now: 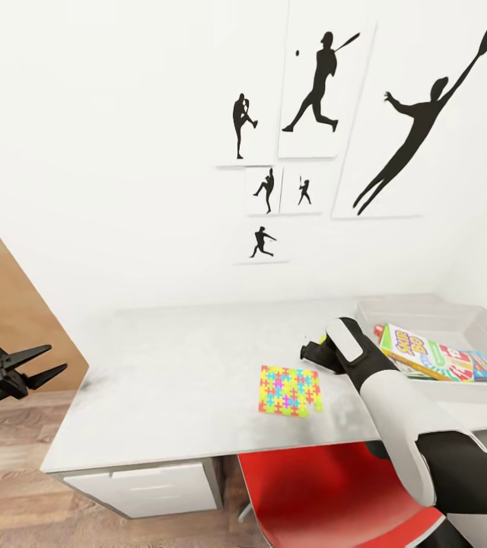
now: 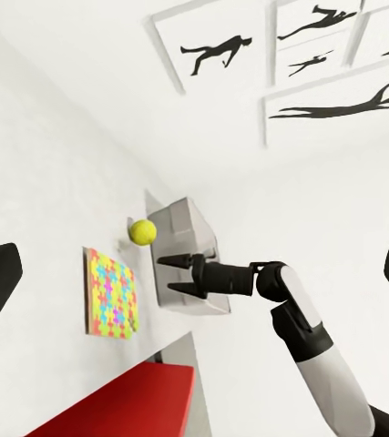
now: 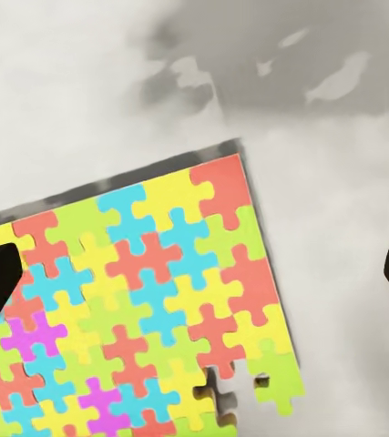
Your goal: Put all the toys in the child's room - the three board games (two on the bed and one on the table), the two jigsaw puzzles on the table, and the tennis ball on the table - inside the toy box on the table in the child's room.
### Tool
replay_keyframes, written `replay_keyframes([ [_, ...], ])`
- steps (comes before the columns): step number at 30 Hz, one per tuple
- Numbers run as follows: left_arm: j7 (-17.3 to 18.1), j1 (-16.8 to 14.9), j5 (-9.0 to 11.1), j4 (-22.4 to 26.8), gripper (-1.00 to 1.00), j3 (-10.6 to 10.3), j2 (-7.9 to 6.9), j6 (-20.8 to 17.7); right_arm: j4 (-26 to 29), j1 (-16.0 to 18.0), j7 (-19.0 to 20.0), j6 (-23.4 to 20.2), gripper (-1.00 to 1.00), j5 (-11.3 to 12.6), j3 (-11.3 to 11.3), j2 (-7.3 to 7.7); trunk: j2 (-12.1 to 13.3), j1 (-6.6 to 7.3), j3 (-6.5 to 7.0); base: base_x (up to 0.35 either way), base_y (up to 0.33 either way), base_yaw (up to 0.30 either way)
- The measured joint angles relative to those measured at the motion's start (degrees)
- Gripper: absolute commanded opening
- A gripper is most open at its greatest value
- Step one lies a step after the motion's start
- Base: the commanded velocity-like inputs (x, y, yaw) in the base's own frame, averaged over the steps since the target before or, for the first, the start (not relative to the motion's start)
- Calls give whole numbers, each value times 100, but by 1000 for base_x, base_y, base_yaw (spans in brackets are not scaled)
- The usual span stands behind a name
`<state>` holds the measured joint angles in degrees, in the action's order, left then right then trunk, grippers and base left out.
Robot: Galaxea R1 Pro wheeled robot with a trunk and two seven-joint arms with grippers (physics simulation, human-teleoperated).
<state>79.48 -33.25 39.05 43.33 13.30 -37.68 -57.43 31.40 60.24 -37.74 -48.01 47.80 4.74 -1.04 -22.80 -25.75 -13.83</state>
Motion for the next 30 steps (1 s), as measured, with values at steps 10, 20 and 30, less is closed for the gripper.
replay_keyframes([
  [10, -3, -2, 0, 0, 100, -1, 1, 0, 0, 0, 175, -1, 100, 0, 8, -4, 0, 0, -95, 0, 0, 0],
  [20, -3, -2, 0, 0, 100, 0, 0, 0, 0, 0, 183, -1, 100, -2, 1, 16, 0, 0, -189, 0, 0, 0],
  [30, -3, 1, 0, 0, 100, -2, 0, 0, 0, 0, 190, -9, 100, 2, 1, 18, -1, 0, -284, 0, 0, 0],
])
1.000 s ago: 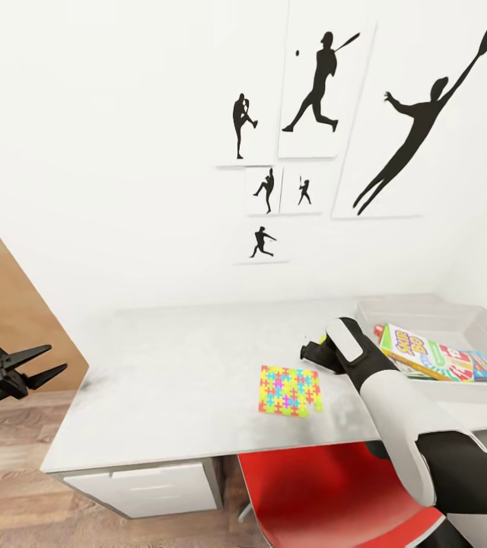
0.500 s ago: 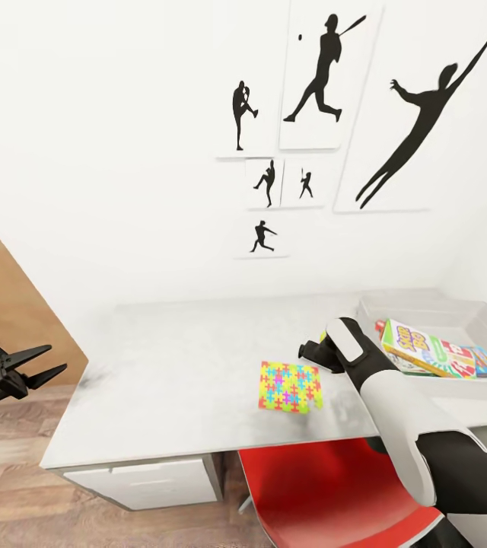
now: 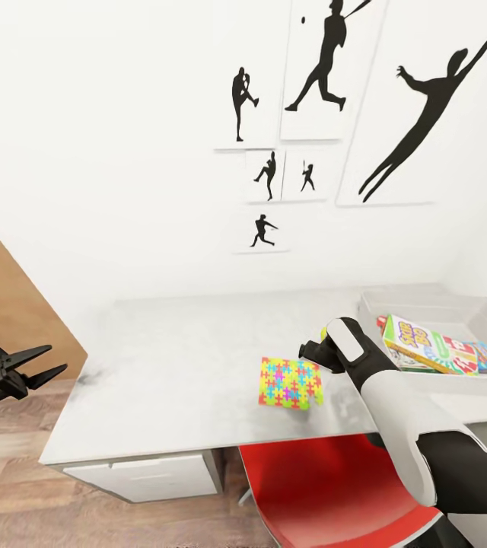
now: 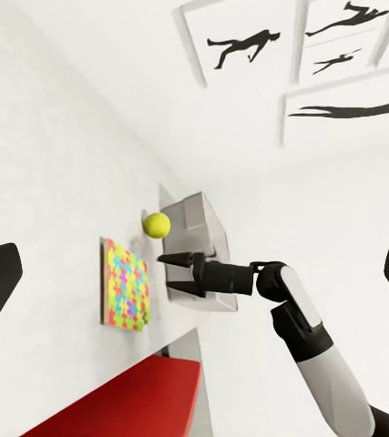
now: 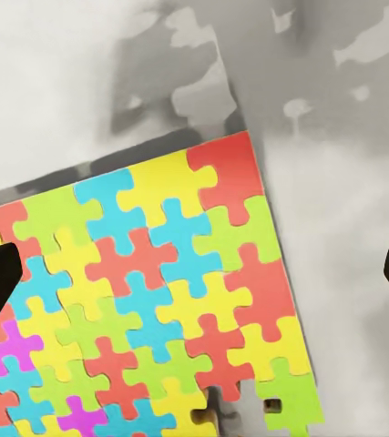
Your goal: Put all the toys in the child's room - the three board games (two on the bed and one on the table), the two jigsaw puzzles on the table, and the tennis ball on the table - inside the toy box on the table in the child's room.
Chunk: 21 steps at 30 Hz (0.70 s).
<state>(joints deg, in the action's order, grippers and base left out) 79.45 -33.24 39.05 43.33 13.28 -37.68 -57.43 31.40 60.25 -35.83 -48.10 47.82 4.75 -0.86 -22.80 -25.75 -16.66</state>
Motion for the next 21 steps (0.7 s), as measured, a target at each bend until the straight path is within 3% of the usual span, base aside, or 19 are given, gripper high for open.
replay_keyframes([
  [4, 0, 1, 0, 0, 100, -5, 6, 1, 0, 0, 61, 0, 100, 1, -5, 6, 0, 0, -38, 0, 0, 0],
  [12, -1, 0, 1, 0, 100, 0, 3, 2, -1, 0, 829, 9, 100, -10, -14, 201, 0, 0, -114, 0, 0, 0],
  [21, 5, 0, 5, 0, 100, -7, 8, 160, -14, -7, 941, 22, 100, -21, -8, 264, -1, 0, -168, 0, 0, 0],
])
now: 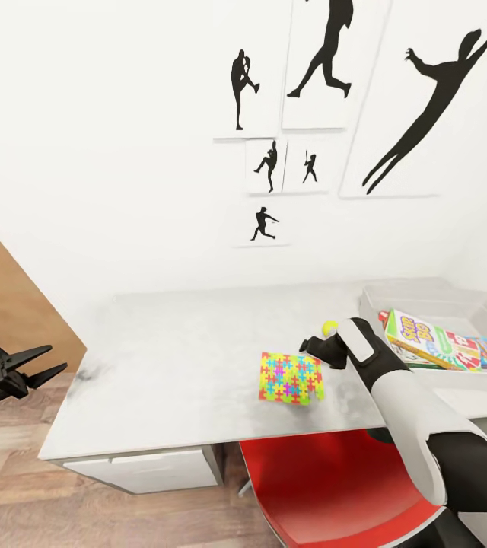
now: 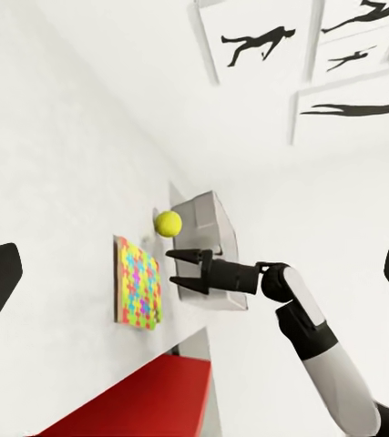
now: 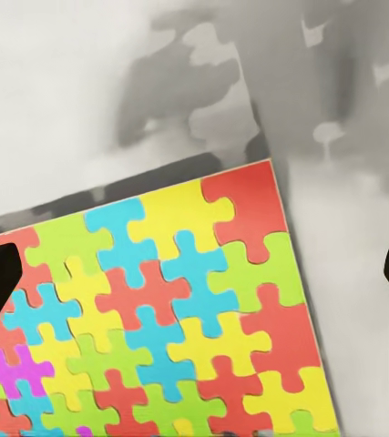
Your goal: Put all the toys in the child's room - the three board games (two on the bed and one on the table), the two jigsaw puzzles on the table, and the tennis ball on the table - inside the toy box on the table in the child's room.
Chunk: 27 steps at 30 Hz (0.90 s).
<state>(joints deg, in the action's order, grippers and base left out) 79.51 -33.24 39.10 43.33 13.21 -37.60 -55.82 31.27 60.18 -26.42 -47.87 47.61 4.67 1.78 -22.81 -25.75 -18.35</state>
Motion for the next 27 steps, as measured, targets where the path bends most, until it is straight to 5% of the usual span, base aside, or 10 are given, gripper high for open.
replay_keyframes([
  [27, 2, 0, -3, 0, 100, 0, -8, 105, -14, -45, 19, 133, 100, 12, 5, 106, 0, 0, -50, -1, 0, 0],
])
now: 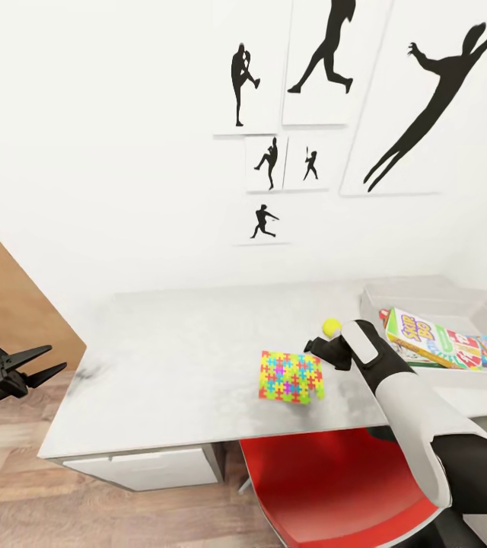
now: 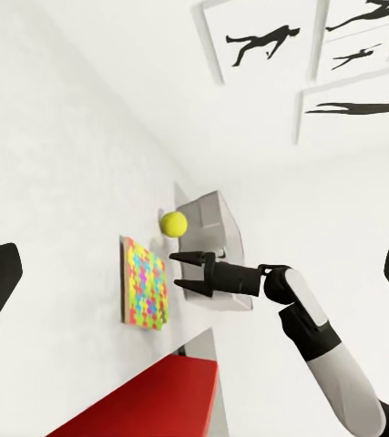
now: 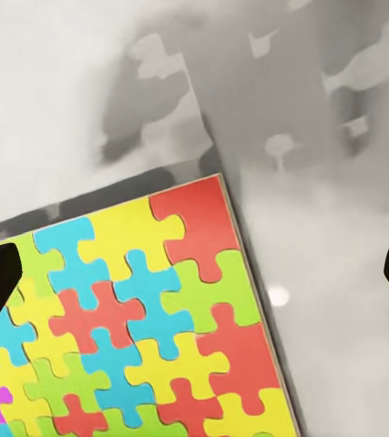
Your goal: Put all the toys in the child's room - the three board games (two on the bed and one on the table), the two jigsaw puzzles on the table, and the tennis ball on the table - inside the toy box on the table in the child's room.
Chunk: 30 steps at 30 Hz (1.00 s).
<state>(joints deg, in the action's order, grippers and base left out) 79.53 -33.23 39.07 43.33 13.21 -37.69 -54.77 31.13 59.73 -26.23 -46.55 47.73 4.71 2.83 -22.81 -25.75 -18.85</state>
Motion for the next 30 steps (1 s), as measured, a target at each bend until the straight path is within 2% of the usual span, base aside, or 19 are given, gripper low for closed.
replay_keyframes([
  [13, 9, 3, 6, 0, 100, 2, 0, -9, 0, 0, 1, -4, 100, 0, 3, 6, 0, 0, -113, -79, 70, 0],
  [30, 8, 2, 1, 2, 100, 3, 0, -9, 8, 0, 3, -3, 100, 0, 5, 0, -1, 0, -128, -2, 35, 0],
])
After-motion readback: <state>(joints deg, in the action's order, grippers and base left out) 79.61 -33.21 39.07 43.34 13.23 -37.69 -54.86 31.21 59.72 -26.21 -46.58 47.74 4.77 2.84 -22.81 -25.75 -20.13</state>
